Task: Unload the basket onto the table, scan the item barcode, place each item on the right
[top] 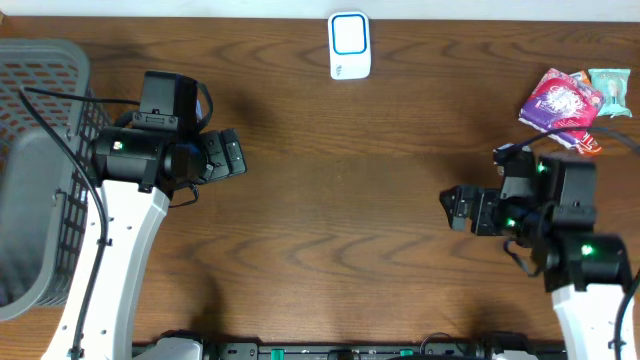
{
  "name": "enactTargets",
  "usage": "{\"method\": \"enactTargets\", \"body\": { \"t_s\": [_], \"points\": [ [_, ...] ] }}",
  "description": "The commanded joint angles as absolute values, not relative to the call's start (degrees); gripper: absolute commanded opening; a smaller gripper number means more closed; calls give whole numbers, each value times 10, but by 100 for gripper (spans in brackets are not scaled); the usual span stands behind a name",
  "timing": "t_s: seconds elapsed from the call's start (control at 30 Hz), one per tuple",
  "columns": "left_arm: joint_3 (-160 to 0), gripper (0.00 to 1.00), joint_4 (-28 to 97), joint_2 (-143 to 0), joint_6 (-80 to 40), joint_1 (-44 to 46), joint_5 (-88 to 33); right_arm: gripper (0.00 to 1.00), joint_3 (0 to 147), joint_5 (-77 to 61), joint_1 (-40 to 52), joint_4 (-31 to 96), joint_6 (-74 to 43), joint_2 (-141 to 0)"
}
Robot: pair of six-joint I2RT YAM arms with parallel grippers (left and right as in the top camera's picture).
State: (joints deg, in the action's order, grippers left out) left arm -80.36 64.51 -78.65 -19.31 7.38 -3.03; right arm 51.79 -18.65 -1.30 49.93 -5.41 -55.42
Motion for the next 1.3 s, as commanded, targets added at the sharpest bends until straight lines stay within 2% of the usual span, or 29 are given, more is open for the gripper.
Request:
{"method": "enactTargets", "body": {
  "t_s": [0.0,0.23,0.53,0.87,1.27],
  "points": [
    [-807,98,647,-788,-192,72,-25,99,437,-227,-8,415,-8,-501],
    [-807,98,647,-788,-192,72,-25,99,215,-261,-8,95,-8,-351],
    [-807,98,647,-788,-192,72,-25,99,1,-239,-6,-231,-8,-216],
    [-807,98,647,-788,-192,72,-25,99,3,-194,1,-181,-5,-157],
    [-807,98,647,-788,-192,72,-25,99,3,-117,1,14,-5,-23]
  ]
}}
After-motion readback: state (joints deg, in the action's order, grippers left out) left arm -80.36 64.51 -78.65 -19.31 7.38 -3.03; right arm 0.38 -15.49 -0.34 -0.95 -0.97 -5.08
